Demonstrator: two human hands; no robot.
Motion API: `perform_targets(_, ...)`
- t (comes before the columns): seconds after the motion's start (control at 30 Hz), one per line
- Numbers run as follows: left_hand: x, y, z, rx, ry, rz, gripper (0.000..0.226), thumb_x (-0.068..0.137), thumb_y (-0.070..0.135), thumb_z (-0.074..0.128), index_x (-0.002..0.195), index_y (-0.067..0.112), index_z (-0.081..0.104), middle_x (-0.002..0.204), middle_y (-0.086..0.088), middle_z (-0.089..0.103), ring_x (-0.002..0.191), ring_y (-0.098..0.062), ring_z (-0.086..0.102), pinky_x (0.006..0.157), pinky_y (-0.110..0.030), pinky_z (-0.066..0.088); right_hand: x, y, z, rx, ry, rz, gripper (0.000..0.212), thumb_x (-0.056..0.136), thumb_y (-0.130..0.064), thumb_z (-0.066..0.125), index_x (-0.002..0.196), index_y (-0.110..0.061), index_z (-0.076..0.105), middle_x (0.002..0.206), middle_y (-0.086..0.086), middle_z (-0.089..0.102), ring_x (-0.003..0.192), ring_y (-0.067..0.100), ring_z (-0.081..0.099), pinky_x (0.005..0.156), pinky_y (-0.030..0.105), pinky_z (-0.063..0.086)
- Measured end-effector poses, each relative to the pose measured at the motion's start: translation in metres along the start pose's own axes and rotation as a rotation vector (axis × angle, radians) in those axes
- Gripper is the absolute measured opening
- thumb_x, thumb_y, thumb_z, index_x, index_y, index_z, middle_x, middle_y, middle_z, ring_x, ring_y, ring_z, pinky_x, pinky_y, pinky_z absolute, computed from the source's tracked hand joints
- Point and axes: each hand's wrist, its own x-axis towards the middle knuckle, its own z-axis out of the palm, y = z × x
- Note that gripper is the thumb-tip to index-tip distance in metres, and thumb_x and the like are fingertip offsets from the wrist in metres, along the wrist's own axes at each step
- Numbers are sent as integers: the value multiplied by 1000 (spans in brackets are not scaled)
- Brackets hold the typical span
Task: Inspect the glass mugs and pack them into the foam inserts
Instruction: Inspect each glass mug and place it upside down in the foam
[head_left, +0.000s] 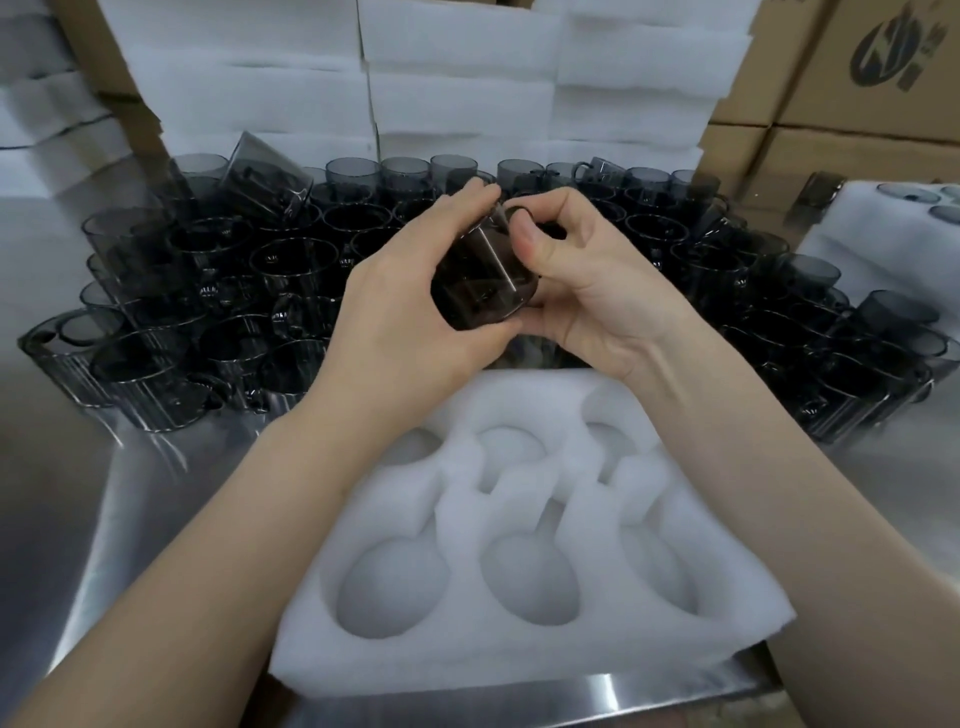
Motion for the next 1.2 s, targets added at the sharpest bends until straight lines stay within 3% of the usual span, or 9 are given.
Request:
perform_targets(0.17,1,-5,-2,-83,-125,0,86,68,7,86,141,26,46,153,3,39,142,-3,32,117,-30,30,-1,0,-2,0,92,-13,13,95,-17,59,86,-12,51,72,5,67,58,20,66,53,36,56)
perform_targets(0.3,3,-4,-4,-245,-175,-43,82,71,0,80,142,18,44,144,-1,46,135,-9,43,112,-35,39,0,0,-3,5,36,51,12,98,-23,57,97,-12,53,88,9,65,74,25,67,60,36,56)
perform_targets(0.43,4,-4,-12,-406,-277,-57,85,70,-9,68,146,15,37,146,-2,42,135,-6,43,108,-30,43,-1,-3,-3,29,-84,91,36,92,-22,58,125,-12,50,106,13,64,95,30,64,73,40,56)
perform_targets(0.53,4,-3,-20,-476,-339,-105,89,68,-11,65,144,24,35,143,4,41,124,9,48,95,-19,47,0,-10,-2,-42,-116,99,47,86,-14,61,132,-12,51,113,12,67,102,33,64,80,43,57)
perform_targets(0.67,6,-3,-35,-485,-268,-200,77,67,-10,65,136,19,48,134,-11,53,108,-11,64,89,-31,55,-2,-26,4,-215,-132,128,57,81,-15,63,136,-10,52,122,17,67,107,34,66,87,48,56)
perform_targets(0.8,10,-4,-49,-464,-212,-236,59,68,-5,65,123,17,61,124,-14,62,102,-26,68,94,-43,55,-9,-32,20,-434,-52,85,33,79,-25,69,109,-11,66,95,7,72,86,20,71,72,39,59)
perform_targets(0.9,10,-4,-55,-517,-318,-258,56,69,6,69,123,18,62,121,-7,67,107,-23,67,91,-32,54,-14,-31,37,-651,59,53,32,80,-32,77,98,-15,57,80,-1,66,65,9,67,55,30,53)
perform_targets(1.0,10,-10,-62,-492,-400,-284,68,62,3,81,124,21,59,107,-2,72,95,-15,70,79,-23,55,-18,-23,51,-785,71,36,33,81,-39,75,100,-22,54,77,-2,58,58,7,59,42,26,45)
perform_targets(1.2,10,-26,-86,-479,-633,-382,92,59,-8,75,137,31,45,112,-8,70,99,-21,71,72,-24,56,-32,-23,61,-749,-152,186,28,80,-25,76,107,-27,65,88,0,63,59,6,60,54,32,59)
